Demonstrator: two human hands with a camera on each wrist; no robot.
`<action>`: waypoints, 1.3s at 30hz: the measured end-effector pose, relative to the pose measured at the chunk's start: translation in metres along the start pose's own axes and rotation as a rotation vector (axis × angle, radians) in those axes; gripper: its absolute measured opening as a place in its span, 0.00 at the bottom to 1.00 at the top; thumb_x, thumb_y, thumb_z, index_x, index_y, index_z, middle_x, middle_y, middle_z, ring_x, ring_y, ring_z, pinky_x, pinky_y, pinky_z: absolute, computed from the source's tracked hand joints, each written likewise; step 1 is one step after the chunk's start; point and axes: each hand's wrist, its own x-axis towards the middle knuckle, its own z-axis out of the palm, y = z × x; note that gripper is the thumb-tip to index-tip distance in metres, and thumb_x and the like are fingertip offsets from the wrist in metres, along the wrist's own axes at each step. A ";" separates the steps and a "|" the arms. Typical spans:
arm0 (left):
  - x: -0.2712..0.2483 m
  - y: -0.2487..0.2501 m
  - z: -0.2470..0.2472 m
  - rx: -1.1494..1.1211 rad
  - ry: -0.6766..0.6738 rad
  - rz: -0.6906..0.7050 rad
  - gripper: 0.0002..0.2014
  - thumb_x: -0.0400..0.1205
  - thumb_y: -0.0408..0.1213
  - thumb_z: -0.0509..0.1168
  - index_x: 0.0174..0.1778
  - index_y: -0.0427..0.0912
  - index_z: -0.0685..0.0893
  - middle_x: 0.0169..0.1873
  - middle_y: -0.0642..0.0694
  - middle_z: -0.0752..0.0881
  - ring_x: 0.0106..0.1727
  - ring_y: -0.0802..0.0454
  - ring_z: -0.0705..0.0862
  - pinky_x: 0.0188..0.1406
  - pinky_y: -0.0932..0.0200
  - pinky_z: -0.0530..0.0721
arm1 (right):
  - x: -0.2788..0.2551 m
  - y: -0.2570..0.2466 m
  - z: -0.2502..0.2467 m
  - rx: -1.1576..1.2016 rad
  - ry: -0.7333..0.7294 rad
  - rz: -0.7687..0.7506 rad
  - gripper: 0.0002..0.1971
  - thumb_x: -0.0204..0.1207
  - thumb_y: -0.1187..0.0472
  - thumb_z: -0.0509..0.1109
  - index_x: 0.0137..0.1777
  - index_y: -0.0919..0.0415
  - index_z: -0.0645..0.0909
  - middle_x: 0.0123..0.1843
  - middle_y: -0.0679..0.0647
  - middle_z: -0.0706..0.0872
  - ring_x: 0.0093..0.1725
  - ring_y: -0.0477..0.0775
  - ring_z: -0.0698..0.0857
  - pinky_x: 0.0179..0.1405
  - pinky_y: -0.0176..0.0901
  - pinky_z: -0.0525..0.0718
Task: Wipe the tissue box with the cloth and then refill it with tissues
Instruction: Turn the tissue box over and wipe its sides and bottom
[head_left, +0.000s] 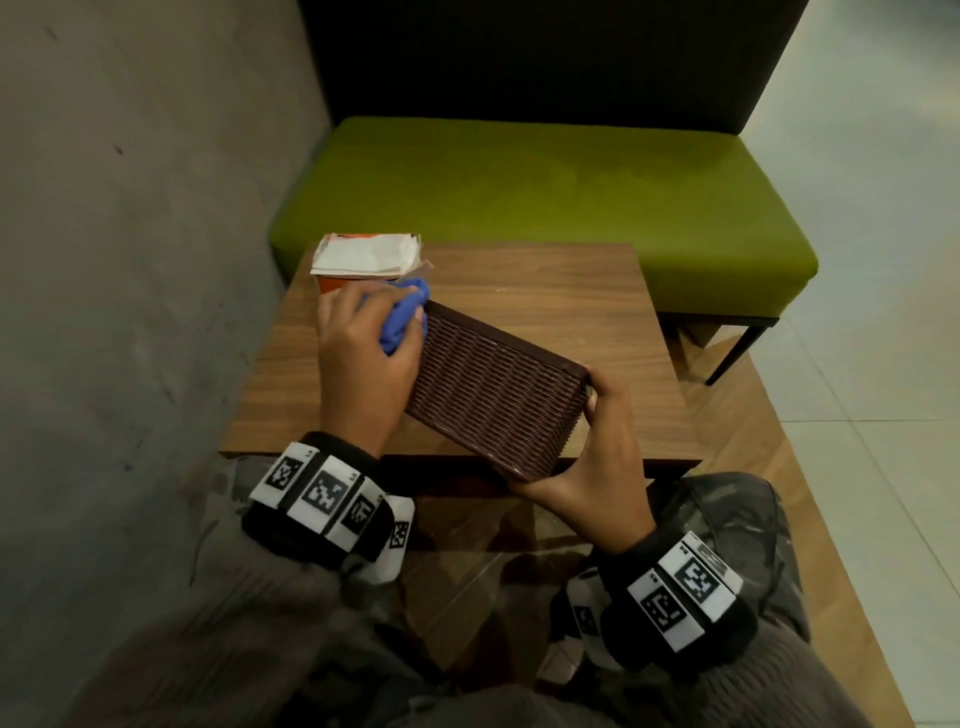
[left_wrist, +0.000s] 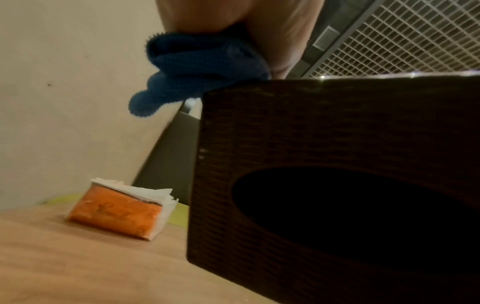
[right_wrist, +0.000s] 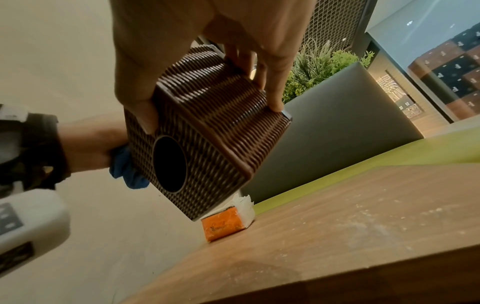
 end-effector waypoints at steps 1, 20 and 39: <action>-0.005 0.007 0.002 0.000 -0.013 0.032 0.08 0.78 0.36 0.67 0.48 0.36 0.87 0.46 0.39 0.84 0.52 0.39 0.79 0.53 0.66 0.68 | 0.001 -0.001 0.001 -0.004 0.001 0.003 0.50 0.54 0.42 0.84 0.74 0.58 0.64 0.68 0.52 0.73 0.68 0.50 0.76 0.68 0.41 0.77; -0.044 0.060 0.003 -0.168 -0.302 0.530 0.14 0.75 0.30 0.72 0.56 0.35 0.87 0.53 0.40 0.86 0.59 0.44 0.77 0.64 0.55 0.75 | 0.007 -0.018 0.010 0.054 0.006 0.038 0.40 0.62 0.41 0.76 0.71 0.60 0.71 0.62 0.56 0.78 0.60 0.53 0.81 0.57 0.52 0.84; -0.062 0.061 0.005 -0.155 -0.239 0.489 0.13 0.77 0.33 0.70 0.56 0.36 0.88 0.54 0.40 0.86 0.61 0.44 0.77 0.64 0.51 0.77 | 0.007 -0.013 0.001 0.069 0.029 0.091 0.33 0.62 0.41 0.76 0.66 0.38 0.67 0.61 0.54 0.79 0.58 0.52 0.83 0.54 0.53 0.85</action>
